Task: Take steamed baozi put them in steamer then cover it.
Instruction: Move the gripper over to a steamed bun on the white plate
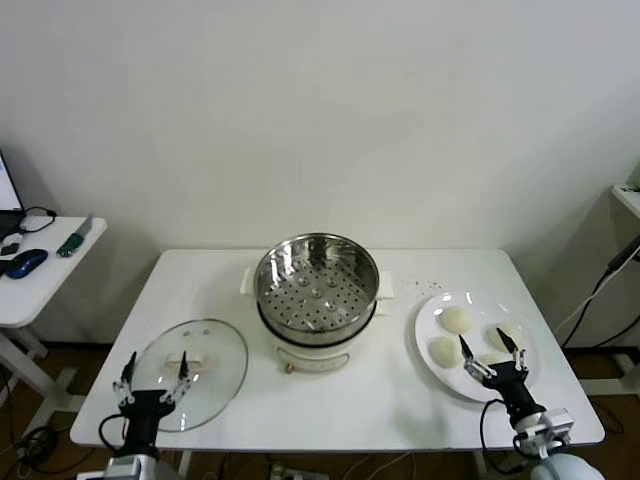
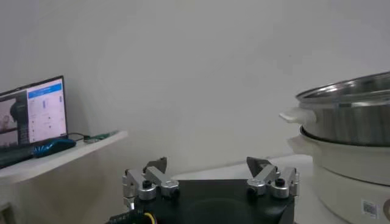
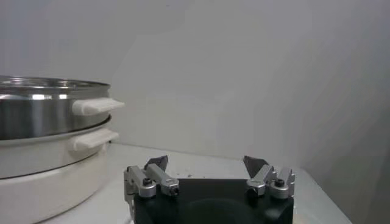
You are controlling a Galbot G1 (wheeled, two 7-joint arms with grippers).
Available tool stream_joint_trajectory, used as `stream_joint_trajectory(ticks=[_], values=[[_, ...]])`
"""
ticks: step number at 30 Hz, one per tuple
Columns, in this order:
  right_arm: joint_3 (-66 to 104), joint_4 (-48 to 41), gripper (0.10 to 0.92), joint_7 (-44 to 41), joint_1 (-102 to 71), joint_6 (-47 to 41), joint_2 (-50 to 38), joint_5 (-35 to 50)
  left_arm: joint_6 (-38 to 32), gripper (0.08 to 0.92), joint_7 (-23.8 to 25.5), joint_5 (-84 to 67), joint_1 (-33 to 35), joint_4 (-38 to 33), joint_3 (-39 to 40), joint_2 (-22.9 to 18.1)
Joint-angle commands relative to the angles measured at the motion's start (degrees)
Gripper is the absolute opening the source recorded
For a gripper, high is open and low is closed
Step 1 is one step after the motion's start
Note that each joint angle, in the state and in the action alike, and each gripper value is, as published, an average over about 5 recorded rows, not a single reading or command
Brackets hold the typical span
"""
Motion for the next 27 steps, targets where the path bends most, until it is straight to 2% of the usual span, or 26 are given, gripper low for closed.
stream_joint_trajectory(ticks=[1, 10, 17, 21, 27], values=[[0.11, -0.19, 0.823, -5.34, 3.40, -2.88, -4.72, -2.66, -0.21, 0.823, -0.14, 0.05, 0.03, -0.26, -0.04, 0.06], [-4.43, -8.03, 0.823, -21.40, 15.90, -12.86, -22.99, -10.49, -0.86, 0.823, -0.17, -0.04, -0.10, 0.09, 0.69, 1.01], [-17.72, -17.47, 0.823, -40.15, 32.18, -12.92, -35.15, -20.92, -1.01, 0.823, -0.17, -0.19, -0.11, 0.79, 0.79, 1.79], [-33.04, -23.81, 0.823, -49.07, 49.37, -10.55, -37.20, -27.45, -1.04, 0.823, -0.24, -0.45, -0.20, 1.38, 0.78, 2.16], [-60.09, -32.01, 0.823, -54.02, 73.89, -11.25, -35.19, -27.90, -0.66, 0.823, -0.42, -0.71, -0.52, 1.88, 0.66, 2.69]])
